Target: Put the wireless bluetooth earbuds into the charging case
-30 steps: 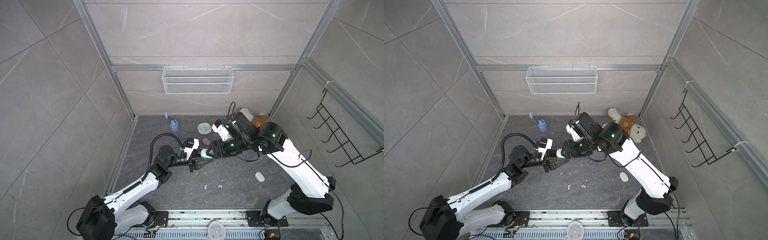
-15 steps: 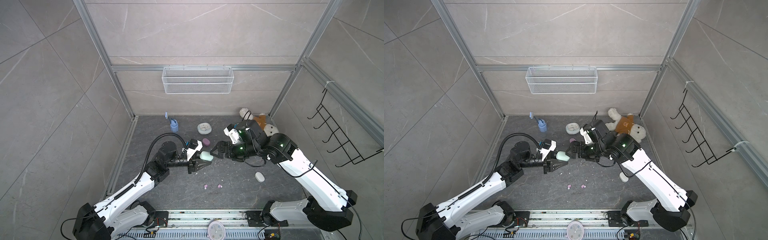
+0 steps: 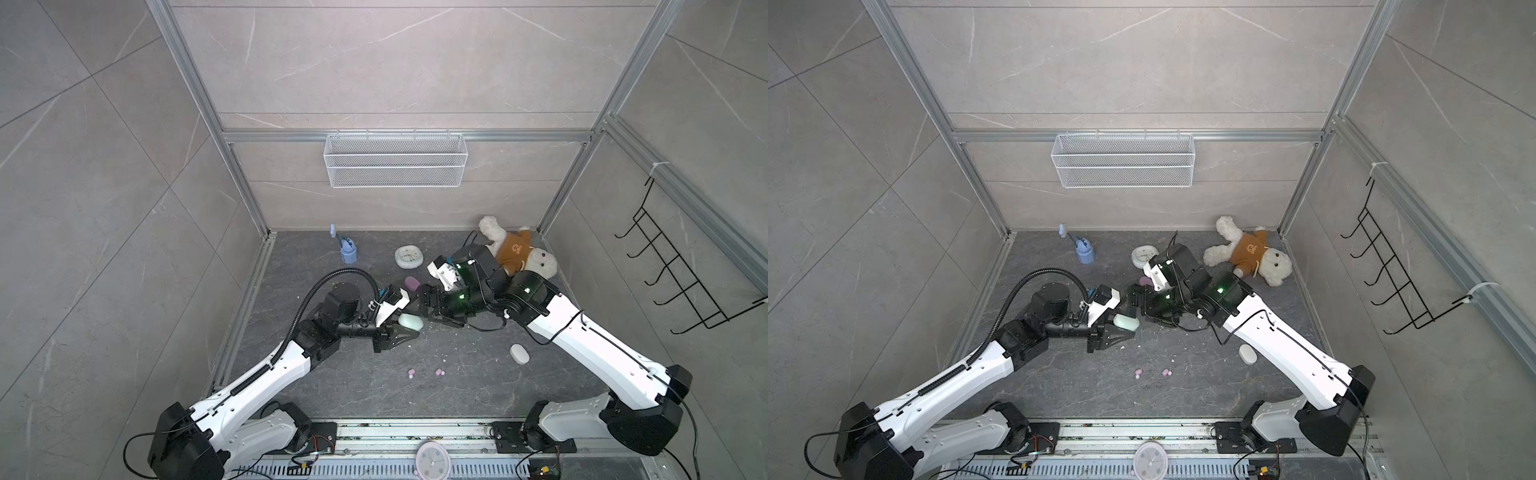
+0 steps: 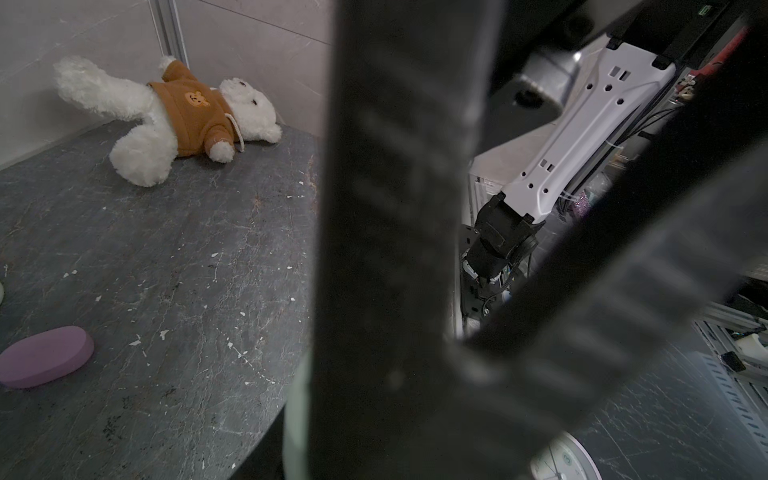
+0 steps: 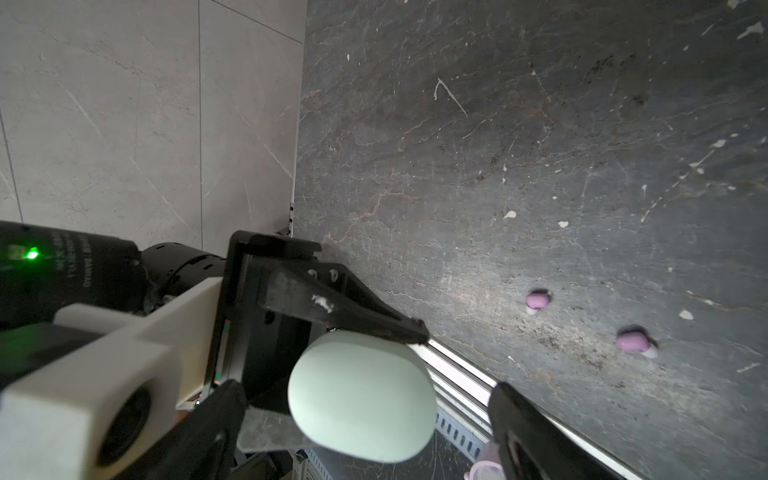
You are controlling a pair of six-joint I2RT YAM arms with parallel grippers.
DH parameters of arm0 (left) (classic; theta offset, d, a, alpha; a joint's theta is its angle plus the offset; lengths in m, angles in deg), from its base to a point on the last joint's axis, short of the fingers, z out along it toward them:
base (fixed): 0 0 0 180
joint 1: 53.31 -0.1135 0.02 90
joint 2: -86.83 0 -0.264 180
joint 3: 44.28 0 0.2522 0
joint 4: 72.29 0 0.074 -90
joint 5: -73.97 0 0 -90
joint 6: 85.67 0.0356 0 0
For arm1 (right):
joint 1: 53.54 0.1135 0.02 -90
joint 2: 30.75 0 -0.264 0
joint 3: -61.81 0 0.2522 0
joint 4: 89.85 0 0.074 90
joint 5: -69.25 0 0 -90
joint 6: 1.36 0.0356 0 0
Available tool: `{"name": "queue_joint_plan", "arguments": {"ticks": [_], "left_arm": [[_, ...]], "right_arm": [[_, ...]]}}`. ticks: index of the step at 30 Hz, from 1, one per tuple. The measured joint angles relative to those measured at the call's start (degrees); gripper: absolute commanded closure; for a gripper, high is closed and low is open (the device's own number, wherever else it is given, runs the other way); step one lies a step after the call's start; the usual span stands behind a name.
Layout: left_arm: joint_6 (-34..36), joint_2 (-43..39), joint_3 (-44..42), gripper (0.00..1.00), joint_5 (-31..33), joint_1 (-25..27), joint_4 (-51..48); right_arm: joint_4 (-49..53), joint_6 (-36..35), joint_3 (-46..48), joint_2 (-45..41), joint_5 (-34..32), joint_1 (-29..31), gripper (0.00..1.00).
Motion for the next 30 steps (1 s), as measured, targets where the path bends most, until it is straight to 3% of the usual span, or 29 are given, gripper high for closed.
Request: {"name": "queue_joint_plan", "arguments": {"ticks": [30], "left_arm": [[0.02, 0.0, 0.0, 0.84, 0.0, 0.0, 0.07]], "right_arm": [[-5.99, 4.24, 3.34, 1.42, 4.5, 0.85, 0.24]]}}
